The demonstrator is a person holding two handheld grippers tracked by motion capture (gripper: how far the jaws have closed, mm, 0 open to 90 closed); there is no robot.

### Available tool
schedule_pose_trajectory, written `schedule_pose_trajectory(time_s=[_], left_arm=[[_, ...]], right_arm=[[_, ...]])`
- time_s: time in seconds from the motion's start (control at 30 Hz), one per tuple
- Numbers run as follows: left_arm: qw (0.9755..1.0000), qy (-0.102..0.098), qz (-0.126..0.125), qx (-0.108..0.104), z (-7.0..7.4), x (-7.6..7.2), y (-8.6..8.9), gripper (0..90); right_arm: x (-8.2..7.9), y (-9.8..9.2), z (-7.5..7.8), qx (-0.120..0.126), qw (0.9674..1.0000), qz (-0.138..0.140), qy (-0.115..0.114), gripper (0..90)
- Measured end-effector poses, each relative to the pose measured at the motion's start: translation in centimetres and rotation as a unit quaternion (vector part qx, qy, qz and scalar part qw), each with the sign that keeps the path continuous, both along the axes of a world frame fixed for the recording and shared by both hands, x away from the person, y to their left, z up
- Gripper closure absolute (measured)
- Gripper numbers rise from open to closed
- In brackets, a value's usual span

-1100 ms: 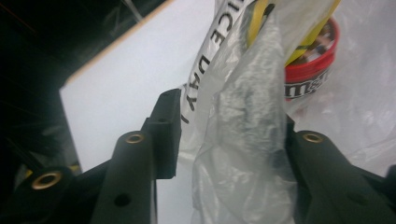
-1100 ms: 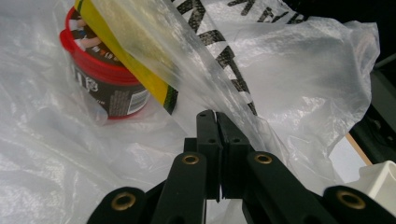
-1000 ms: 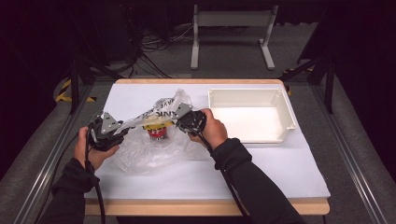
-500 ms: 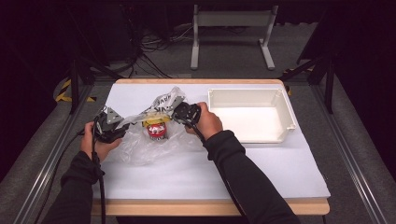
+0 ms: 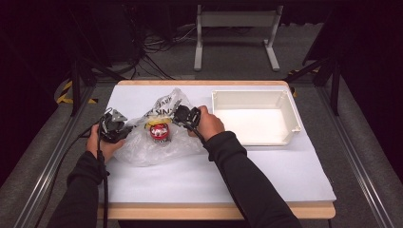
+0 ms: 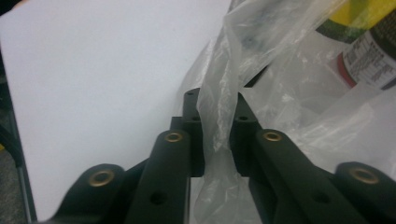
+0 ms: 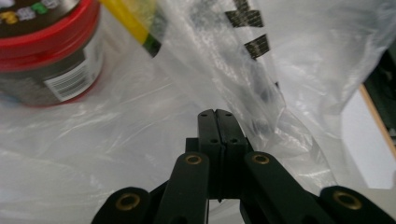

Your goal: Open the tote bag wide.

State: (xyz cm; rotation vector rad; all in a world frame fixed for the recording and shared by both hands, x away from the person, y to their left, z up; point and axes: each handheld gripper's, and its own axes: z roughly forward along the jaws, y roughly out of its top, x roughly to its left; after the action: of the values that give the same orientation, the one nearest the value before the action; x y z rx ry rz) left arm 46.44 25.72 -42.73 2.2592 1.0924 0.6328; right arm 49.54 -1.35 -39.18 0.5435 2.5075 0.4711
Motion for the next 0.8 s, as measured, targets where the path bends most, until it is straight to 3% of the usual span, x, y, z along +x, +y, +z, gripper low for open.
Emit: schedule_pose_trajectory(time_s=[0.27, 0.43, 0.57, 0.8], left_arm=[[0.9992, 0.037, -0.010, 0.012, -1.3, 0.6, -0.5, 84.8], [0.9989, 0.039, -0.020, 0.016, -1.3, 0.3, -0.6, 87.9], [0.9977, 0.043, -0.042, 0.032, -1.2, -0.3, -0.9, 88.3], [0.9967, 0.050, -0.060, 0.023, -1.1, -0.9, -0.8, 88.8]], right_arm=[[-0.7, -0.4, -0.3, -0.020, 0.9996, 0.008, 0.016, 90.0], [-1.0, -0.6, -0.8, -0.028, 0.9993, 0.007, 0.024, 90.0], [-2.1, -0.9, -1.2, -0.030, 0.9991, 0.015, 0.027, 90.0], [-3.2, -2.1, -2.1, -0.014, 0.9989, 0.018, 0.041, 90.0]])
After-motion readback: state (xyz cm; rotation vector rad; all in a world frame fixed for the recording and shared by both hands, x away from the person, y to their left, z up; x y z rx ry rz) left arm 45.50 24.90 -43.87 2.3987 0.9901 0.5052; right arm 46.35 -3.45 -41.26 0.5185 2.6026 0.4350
